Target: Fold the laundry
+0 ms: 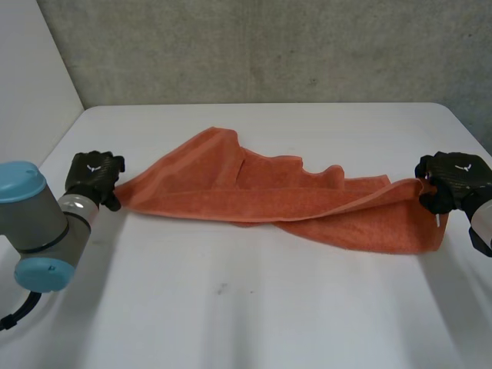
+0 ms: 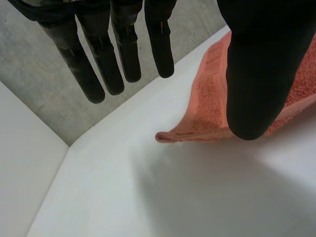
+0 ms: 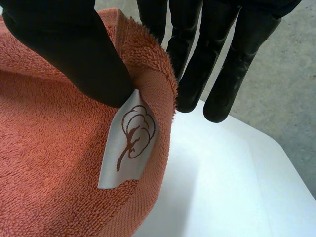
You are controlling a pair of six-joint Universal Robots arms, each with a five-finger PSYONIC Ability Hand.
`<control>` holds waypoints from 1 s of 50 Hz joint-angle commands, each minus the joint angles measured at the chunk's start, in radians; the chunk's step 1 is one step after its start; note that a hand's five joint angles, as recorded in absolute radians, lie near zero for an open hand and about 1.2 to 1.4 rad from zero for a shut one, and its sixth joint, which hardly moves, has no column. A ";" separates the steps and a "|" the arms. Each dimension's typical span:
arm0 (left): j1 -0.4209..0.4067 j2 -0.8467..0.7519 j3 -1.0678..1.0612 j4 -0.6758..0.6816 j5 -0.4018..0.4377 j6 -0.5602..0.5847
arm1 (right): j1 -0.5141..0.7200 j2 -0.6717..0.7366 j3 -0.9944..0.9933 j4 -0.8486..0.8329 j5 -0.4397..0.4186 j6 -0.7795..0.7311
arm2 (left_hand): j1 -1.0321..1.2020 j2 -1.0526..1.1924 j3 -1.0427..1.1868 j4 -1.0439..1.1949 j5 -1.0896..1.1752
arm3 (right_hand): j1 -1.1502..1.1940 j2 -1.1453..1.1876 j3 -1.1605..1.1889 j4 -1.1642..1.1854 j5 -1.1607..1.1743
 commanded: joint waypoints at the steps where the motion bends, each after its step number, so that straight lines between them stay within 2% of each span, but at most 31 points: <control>1: -0.001 -0.030 0.022 -0.031 0.007 0.000 | -0.001 0.010 0.000 0.000 0.000 -0.002 | 0.038 0.047 0.036 0.056 0.060 | 0.440 0.214 0.213 0.204 0.237; 11: -0.001 -0.051 0.029 -0.074 0.090 0.003 | -0.001 0.021 -0.006 -0.003 0.000 -0.002 | 0.046 0.056 0.045 0.064 0.069 | 0.440 0.214 0.213 0.204 0.237; 31: -0.020 -0.126 0.101 -0.072 0.090 0.003 | 0.001 0.040 -0.006 -0.005 0.000 -0.002 | 0.193 0.203 0.191 0.211 0.216 | 0.440 0.214 0.213 0.204 0.237; 40: -0.023 -0.128 0.116 -0.066 0.088 0.001 | 0.001 0.040 -0.006 -0.005 0.000 -0.002 | 0.478 0.487 0.476 0.496 0.500 | 0.440 0.214 0.213 0.204 0.237; 46: -0.023 -0.134 0.121 -0.061 0.090 0.001 | 0.001 0.040 -0.006 -0.005 0.000 -0.002 | 0.777 0.787 0.775 0.795 0.800 | 0.440 0.214 0.213 0.204 0.237; 50: -0.023 -0.142 0.122 -0.060 0.090 0.001 | -0.001 0.040 -0.006 -0.005 0.000 -0.002 | 0.865 0.875 0.864 0.883 0.888 | 0.440 0.214 0.213 0.204 0.237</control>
